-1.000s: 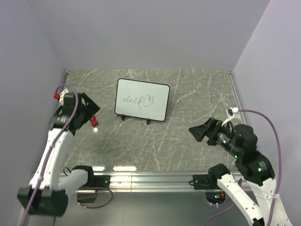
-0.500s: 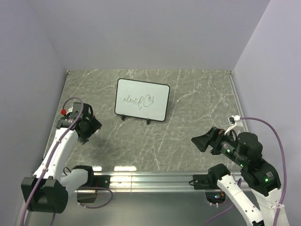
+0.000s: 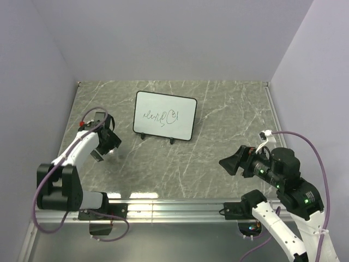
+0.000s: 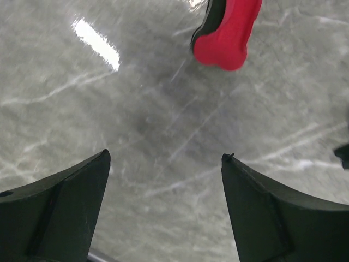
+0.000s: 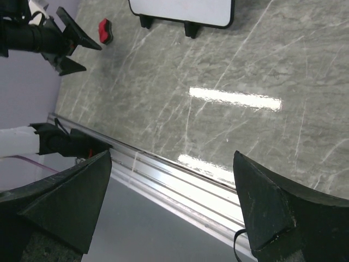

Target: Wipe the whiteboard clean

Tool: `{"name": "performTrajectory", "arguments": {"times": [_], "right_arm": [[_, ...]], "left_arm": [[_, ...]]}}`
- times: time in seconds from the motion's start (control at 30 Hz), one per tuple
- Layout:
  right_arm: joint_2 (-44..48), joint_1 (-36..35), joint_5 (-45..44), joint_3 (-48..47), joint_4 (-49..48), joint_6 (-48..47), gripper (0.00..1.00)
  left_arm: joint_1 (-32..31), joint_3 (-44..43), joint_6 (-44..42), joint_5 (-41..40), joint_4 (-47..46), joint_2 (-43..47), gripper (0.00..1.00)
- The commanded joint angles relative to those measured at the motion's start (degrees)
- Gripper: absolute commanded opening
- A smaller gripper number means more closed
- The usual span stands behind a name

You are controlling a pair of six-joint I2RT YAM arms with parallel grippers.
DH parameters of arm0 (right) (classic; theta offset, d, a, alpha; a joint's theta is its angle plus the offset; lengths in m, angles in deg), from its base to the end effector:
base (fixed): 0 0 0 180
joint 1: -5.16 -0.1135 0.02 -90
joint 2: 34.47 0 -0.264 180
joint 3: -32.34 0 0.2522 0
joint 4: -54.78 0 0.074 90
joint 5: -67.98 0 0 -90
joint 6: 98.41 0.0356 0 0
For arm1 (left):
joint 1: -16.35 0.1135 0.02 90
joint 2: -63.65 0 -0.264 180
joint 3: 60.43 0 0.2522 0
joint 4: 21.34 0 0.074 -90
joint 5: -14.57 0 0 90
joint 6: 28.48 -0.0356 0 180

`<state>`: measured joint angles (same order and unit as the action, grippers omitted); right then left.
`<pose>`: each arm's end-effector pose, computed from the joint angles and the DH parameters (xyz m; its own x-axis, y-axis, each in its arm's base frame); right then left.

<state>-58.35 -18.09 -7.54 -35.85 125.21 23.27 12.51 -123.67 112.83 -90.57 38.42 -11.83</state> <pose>0.0484 0.0305 0.3488 -0.6533 0.2728 -0.7063 -0.2884 0.7729 0.5652 0.2339 -0.0064 0.2125 -0.5808 -0.7162 -0.3871 -0.7506 0.6551 -0.0859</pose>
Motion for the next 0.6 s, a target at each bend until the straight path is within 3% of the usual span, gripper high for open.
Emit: {"name": "performTrajectory", "arguments": {"times": [0.0,0.57], "right_arm": [[-1.7,-0.6,-0.9,-1.7,-1.8,-2.1,0.98],[-10.5,-0.8,-3.8,-0.6,-8.6,-2.7,0.98]], "left_arm": [[0.2,-2.9,-3.4,-1.8,-4.9,-4.7,0.88],[6.3,-10.6,-10.3,1.5,-12.5,-20.6,0.79]]}}
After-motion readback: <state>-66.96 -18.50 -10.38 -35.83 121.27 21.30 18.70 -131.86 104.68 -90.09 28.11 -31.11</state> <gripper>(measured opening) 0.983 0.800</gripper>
